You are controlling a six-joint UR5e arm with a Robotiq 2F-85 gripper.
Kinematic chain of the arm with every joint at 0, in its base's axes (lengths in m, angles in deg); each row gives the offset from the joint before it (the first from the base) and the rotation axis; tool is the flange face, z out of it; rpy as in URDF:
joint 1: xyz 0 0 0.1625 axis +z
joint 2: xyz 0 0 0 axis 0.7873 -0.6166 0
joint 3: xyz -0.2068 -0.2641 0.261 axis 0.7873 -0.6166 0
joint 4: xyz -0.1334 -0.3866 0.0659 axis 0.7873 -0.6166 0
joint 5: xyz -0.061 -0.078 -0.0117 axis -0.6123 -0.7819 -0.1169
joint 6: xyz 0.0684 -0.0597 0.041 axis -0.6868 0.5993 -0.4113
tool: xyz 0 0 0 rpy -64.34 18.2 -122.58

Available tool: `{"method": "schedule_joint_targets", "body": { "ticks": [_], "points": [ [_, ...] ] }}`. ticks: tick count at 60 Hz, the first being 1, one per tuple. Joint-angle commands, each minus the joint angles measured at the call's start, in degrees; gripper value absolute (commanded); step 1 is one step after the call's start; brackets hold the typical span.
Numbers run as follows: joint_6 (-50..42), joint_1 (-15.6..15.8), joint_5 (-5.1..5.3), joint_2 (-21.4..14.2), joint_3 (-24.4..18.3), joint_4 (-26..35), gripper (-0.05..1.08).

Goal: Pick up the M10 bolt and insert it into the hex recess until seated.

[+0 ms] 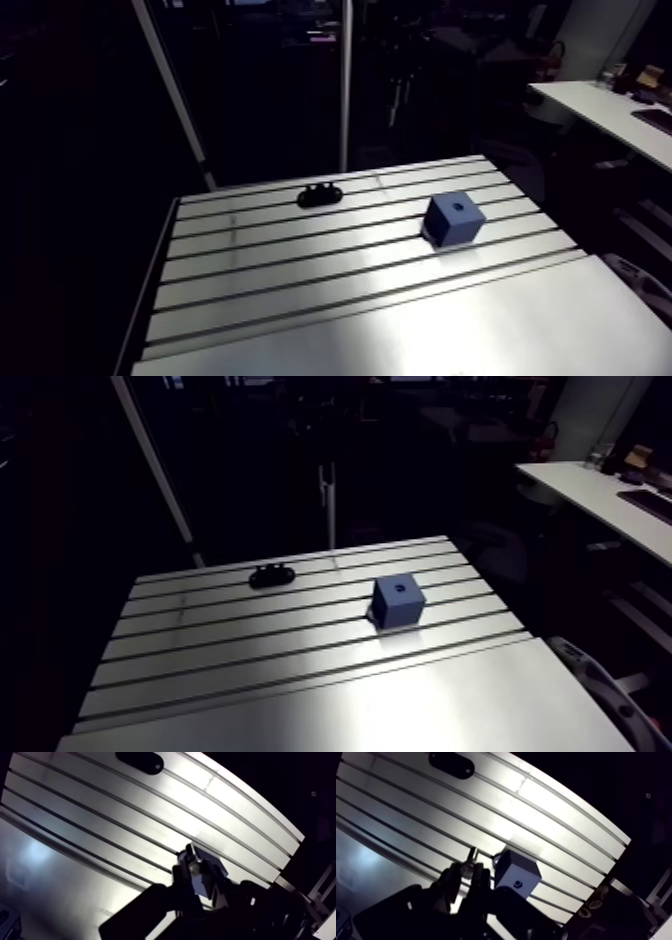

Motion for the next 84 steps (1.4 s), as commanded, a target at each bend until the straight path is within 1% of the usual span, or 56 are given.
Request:
{"method": "schedule_joint_targets", "body": {
  "ticks": [1, 8, 14, 25, 29, 40, 50, 60, 69, 84],
  "points": [
    [2.36, -2.81, -0.6, -0.65, 1.2, 0.14, 0.93],
    [3.61, -3.73, -0.68, -0.81, 2.27, -0.56, 0.93],
    [4.35, -6.21, -0.51, -1.92, 3.82, -0.91, 0.93],
    [5.66, -6.78, -0.42, -2.48, 5.7, -3.19, 0.93],
    [5.77, -7.21, -0.42, -3.34, 6.68, -4.15, 0.93],
    [6.99, -8.0, -0.51, -3.55, 7.91, -4.43, 0.96],
    [8.5, -10.17, -0.42, -3.64, 9.23, -4.53, 0.97],
    [8.73, -11.0, -0.42, -3.64, 10.11, -4.61, 1.0],
    [10.11, -11.8, -0.42, -3.64, 12.0, -8.18, 1.0],
    [11.82, -12.25, -0.35, -3.73, 14.15, -11.12, 1.01]
  ]
}}
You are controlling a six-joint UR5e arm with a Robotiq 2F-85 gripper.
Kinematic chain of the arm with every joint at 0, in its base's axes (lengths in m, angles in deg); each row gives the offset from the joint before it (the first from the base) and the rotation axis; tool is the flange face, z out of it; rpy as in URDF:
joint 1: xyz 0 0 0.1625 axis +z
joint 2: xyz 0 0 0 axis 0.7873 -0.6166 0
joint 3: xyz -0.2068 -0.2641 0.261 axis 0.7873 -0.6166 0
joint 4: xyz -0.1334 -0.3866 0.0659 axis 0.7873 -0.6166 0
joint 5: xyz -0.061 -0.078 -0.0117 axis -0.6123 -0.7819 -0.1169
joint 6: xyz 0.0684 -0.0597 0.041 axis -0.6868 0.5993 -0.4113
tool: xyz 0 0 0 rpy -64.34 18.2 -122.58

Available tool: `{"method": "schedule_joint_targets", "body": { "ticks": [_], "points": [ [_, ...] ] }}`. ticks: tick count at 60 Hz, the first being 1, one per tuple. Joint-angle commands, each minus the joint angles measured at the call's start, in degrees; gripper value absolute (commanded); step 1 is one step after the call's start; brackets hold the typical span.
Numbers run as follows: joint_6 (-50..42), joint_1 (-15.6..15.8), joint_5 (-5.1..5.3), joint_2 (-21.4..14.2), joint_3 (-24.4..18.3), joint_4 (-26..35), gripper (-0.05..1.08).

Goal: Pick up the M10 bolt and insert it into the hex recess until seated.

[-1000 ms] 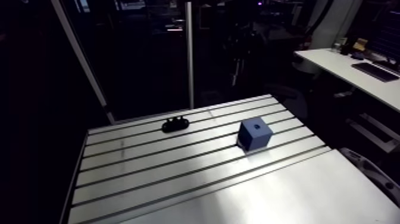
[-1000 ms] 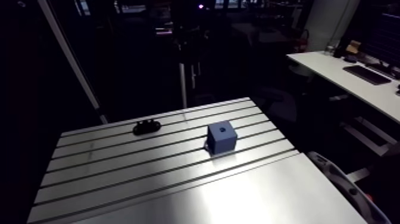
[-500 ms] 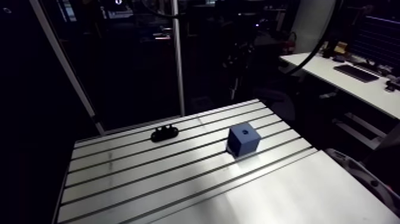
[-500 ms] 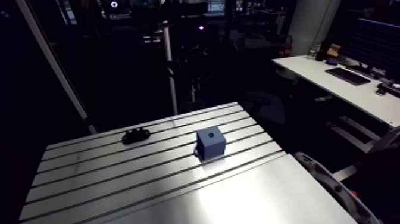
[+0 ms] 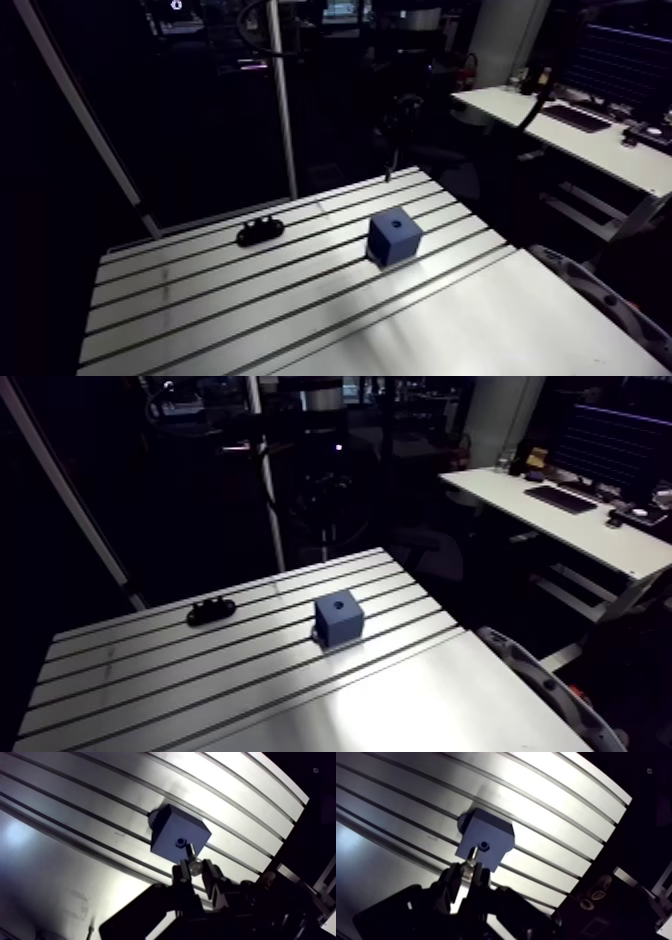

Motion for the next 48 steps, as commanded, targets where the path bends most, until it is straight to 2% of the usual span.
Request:
{"method": "schedule_joint_targets", "body": {
  "ticks": [1, 48],
  "points": [
    [1.42, -0.49, 0.04, -0.05, 1.96, -2.97, 1.01],
    [2.37, -1.08, 0.06, -1.02, 5.76, -5.31, 1.03]
  ]
}}
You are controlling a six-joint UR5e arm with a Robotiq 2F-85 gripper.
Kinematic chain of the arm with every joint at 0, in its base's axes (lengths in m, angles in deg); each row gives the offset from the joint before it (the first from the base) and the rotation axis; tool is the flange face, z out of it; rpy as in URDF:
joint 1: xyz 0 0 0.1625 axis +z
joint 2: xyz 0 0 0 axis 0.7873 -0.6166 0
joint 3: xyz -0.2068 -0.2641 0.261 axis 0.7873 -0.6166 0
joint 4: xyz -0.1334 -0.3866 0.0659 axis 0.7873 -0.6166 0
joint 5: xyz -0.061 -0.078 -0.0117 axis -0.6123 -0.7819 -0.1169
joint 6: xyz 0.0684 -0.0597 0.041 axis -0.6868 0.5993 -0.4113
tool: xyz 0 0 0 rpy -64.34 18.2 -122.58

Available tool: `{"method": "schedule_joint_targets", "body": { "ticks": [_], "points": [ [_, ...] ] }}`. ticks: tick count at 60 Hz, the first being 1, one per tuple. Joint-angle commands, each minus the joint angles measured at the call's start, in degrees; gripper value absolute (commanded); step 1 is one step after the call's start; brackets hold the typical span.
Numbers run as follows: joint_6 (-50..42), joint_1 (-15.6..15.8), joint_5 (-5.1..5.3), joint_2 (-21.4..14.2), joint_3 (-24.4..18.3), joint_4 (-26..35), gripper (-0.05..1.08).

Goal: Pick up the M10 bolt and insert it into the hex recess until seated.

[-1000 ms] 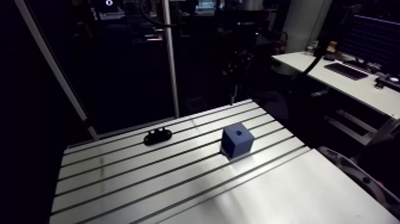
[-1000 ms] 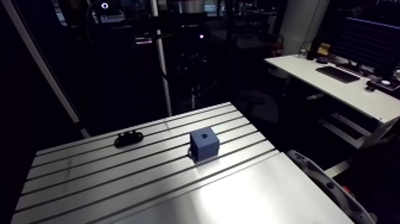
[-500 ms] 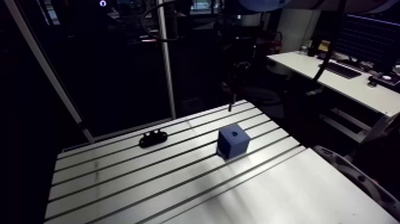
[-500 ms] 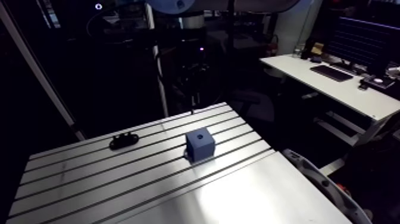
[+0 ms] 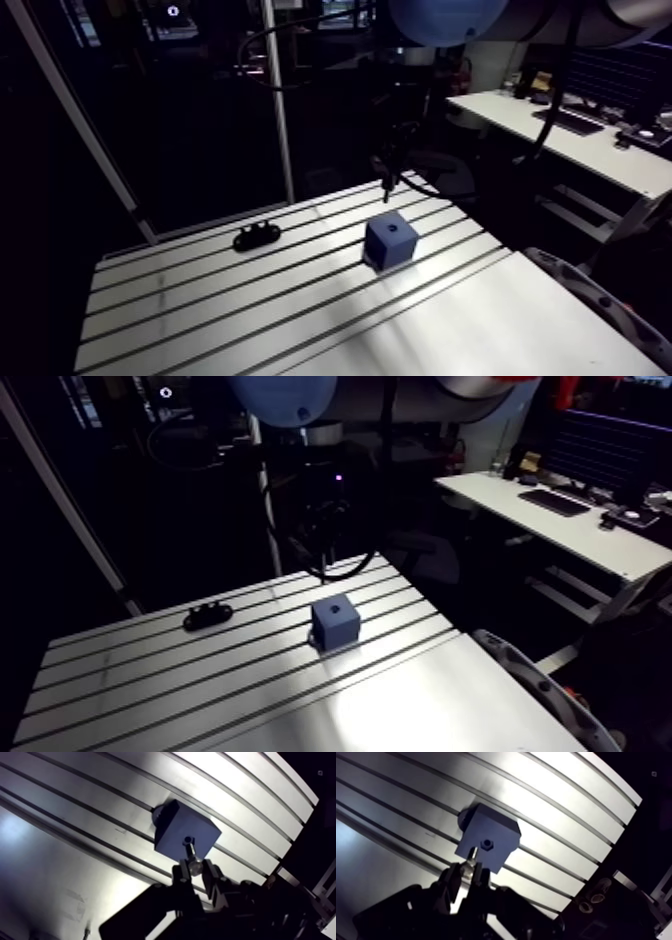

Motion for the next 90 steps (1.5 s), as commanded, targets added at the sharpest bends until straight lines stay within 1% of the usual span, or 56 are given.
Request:
{"method": "schedule_joint_targets", "body": {
  "ticks": [1, 12, 40, 45, 59, 64, 71, 90],
  "points": [
    [0.49, -0.51, 0.0, -0.11, 0.75, -1.27, 1.03],
    [1.14, -1.89, 0.0, -0.02, 0.92, -1.65, 1.03],
    [1.32, -2.02, 0.08, 0.4, 1.7, -1.74, 1.03],
    [1.73, -2.02, -0.08, 0.49, 1.96, -1.83, 1.03],
    [1.95, -2.63, -0.01, 0.84, 2.67, -1.92, 1.04],
    [2.02, -2.72, -0.09, 1.03, 3.02, -2.71, 1.04],
    [2.28, -2.89, 0.08, 1.03, 3.71, -4.26, 1.04],
    [2.37, -2.98, 0.0, 1.82, 4.53, -4.38, 1.04]
  ]
}}
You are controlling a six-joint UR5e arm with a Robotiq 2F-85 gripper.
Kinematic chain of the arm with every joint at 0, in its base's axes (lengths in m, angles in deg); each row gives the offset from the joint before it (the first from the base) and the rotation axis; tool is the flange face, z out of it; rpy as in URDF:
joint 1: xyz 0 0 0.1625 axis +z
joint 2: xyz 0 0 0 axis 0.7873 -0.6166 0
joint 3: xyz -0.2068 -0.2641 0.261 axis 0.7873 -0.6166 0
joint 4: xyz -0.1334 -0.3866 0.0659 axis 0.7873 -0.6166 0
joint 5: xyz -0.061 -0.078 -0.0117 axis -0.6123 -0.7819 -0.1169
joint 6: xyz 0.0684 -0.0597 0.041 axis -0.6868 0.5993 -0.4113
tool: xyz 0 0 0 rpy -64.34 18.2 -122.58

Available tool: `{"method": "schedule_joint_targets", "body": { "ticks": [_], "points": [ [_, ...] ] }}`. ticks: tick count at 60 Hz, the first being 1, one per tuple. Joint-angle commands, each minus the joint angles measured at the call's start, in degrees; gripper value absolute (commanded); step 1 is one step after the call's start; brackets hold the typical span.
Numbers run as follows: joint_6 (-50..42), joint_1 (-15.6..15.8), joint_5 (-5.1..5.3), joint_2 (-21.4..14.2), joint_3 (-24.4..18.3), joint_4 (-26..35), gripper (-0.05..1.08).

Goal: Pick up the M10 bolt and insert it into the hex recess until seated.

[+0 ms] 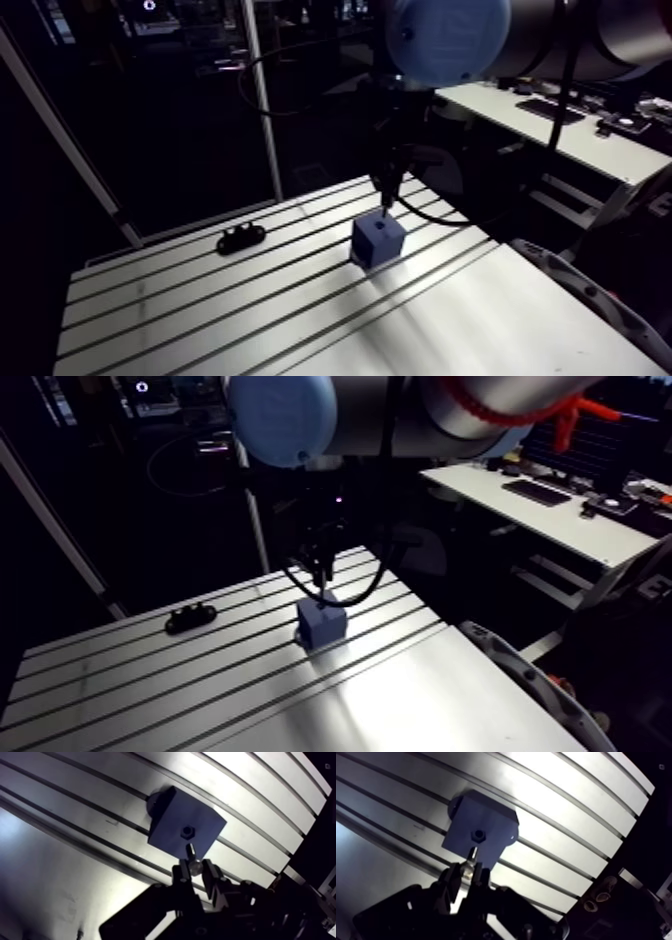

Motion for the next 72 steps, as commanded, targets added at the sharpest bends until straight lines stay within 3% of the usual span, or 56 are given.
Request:
{"method": "schedule_joint_targets", "body": {
  "ticks": [1, 72],
  "points": [
    [0.04, -0.09, -0.03, 0.62, 0.39, -0.24, 1.04],
    [-0.41, 0.35, 0.15, 2.28, -0.31, -0.76, 1.04]
  ]
}}
